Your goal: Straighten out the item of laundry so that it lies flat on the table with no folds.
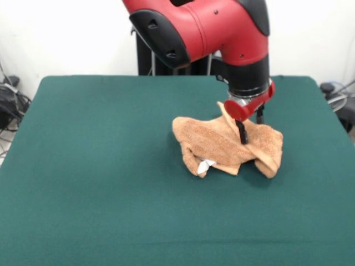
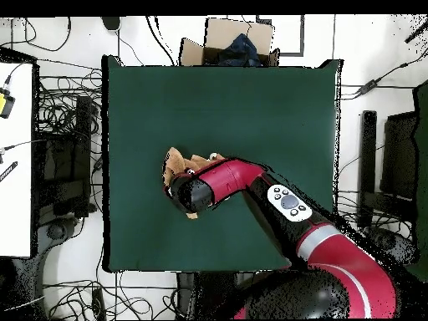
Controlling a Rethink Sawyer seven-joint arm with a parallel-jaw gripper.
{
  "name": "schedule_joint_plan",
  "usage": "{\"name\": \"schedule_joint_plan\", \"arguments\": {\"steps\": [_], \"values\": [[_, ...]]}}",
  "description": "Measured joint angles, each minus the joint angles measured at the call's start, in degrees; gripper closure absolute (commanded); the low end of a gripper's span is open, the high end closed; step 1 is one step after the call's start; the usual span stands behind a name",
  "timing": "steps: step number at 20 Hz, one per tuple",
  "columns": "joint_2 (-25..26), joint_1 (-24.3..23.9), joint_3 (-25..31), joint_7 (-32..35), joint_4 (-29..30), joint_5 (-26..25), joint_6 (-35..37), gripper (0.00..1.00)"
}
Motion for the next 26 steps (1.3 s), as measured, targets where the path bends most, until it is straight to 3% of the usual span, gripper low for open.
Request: {"name": "schedule_joint_plan", "arguments": {"steps": [11, 18, 19, 26], "values": [[-0.44, -0.06, 0.02, 0.00, -0.33, 0.04, 0.00, 0.00], [-4.87, -1.81, 0.43, 0.00, 1.09, 2.68, 0.17, 0.00], [-6.76, -2.17, 0.42, 0.00, 1.43, 3.17, 0.18, 1.00], [-9.40, -2.16, 0.43, 0.00, 2.12, 3.20, 0.18, 1.00]]}}
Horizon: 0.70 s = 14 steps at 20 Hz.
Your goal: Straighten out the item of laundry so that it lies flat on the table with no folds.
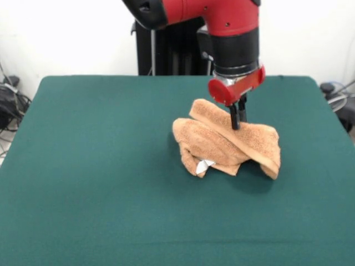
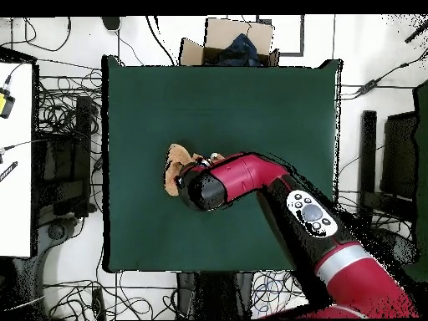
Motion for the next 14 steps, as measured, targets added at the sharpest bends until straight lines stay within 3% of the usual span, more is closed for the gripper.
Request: {"name": "schedule_joint_plan", "arguments": {"steps": [14], "values": [[-1.89, -0.28, 0.30, 0.00, 0.40, 1.97, 0.39, 1.00]]}}
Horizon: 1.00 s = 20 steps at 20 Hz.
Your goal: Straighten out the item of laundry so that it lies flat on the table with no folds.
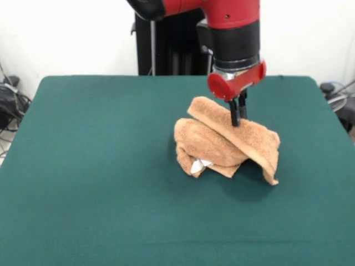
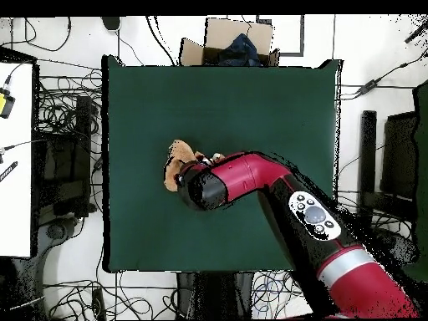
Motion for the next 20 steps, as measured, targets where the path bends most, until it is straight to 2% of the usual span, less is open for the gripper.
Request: {"name": "schedule_joint_plan", "arguments": {"steps": [4, 6, 8, 9, 12, 20], "values": [[-4.21, -2.10, 2.64, 0.00, 1.85, 6.16, 3.84, 1.00], [-7.88, -4.00, 4.87, 0.00, 3.32, 10.92, 8.17, 1.00], [-9.74, -4.85, 5.87, 0.00, 3.85, 13.13, 10.49, 1.00], [-12.52, -5.98, 7.23, 0.00, 4.36, 16.18, 14.16, 1.00], [-17.39, -7.03, 8.74, 0.00, 4.52, 20.18, 20.65, 1.00], [-25.59, -6.68, 11.06, 0.00, 4.29, 24.34, 29.14, 1.00]]}}
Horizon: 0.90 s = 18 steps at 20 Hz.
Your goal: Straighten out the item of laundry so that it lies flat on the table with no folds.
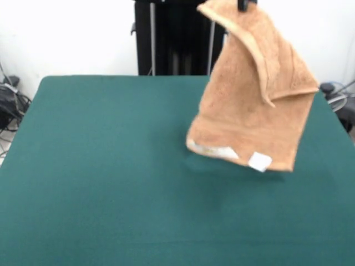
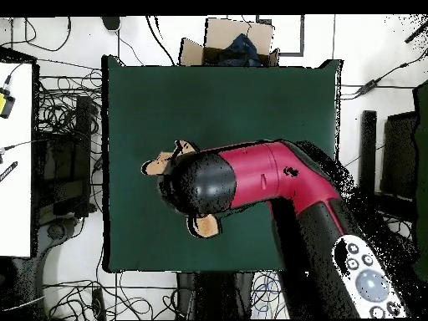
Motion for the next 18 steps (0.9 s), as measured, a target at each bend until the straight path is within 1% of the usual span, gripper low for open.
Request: {"name": "schedule_joint_plan", "arguments": {"steps": [5, 9, 10, 12, 14, 16, 18], "values": [[-2.40, 0.88, 0.84, 0.00, -2.15, 1.40, 4.23, 1.00], [-2.49, 1.58, 0.92, 0.00, -4.93, 1.46, 8.37, 1.00], [-2.21, 2.00, 0.92, 0.00, -7.09, 1.47, 11.42, 1.00], [-1.88, 2.41, 0.91, 0.00, -9.02, 1.46, 14.04, 1.00], [-1.17, 3.27, 0.92, 0.00, -12.45, 1.44, 18.38, 1.00], [-0.61, 3.88, 0.92, 0.00, -15.05, 1.39, 21.46, 1.00], [-0.29, 4.17, 0.92, 0.00, -16.52, 1.33, 23.02, 1.00]]}}
